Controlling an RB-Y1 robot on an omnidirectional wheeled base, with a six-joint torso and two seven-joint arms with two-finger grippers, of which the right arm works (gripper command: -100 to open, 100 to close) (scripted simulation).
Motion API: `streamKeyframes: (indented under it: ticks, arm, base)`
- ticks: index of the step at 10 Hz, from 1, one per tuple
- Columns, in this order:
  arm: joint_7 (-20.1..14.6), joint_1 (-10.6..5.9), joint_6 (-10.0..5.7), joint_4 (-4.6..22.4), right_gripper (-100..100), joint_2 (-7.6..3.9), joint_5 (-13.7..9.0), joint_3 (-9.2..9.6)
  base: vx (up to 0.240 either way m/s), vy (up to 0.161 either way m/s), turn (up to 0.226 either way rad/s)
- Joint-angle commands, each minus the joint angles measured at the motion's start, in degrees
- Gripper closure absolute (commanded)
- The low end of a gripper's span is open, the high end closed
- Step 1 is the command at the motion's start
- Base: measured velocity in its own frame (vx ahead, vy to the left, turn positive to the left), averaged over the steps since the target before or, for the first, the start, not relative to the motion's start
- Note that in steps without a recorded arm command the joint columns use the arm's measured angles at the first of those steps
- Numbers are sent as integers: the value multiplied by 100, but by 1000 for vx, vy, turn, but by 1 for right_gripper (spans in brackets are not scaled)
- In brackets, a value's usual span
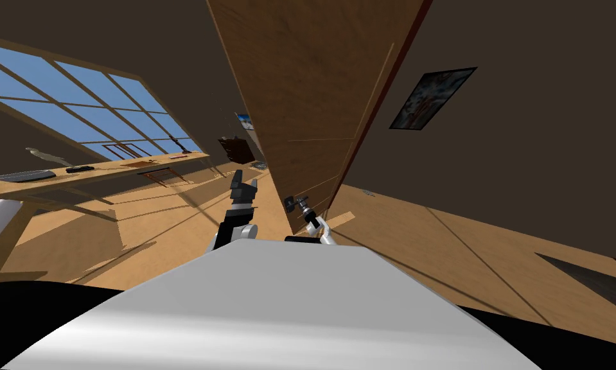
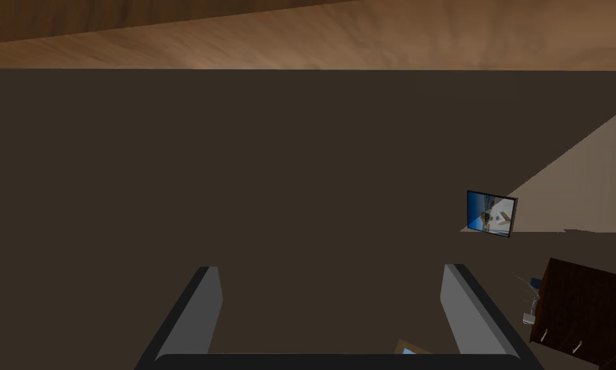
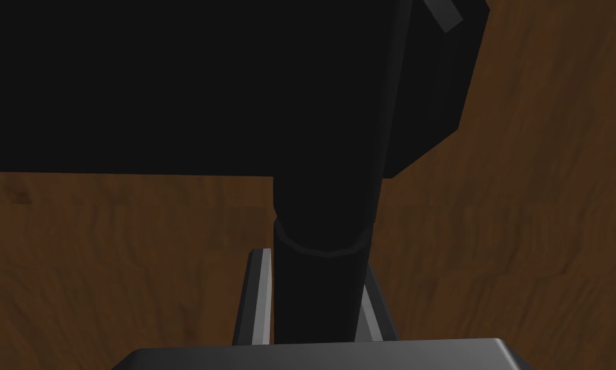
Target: Push the door open
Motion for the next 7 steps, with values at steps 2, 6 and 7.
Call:
streamKeyframes:
  ticks: [2, 6, 7]
  arm:
    - [32, -43, 37, 5, 100, -141, -36, -166]
    - [95, -84, 32, 48, 100, -309, -108, -473]
    - [114, -96, 30, 61, 100, -336, -129, -561]
  base:
    - [87, 184, -63]
    - [122, 201, -67]
    - [137, 223, -89]
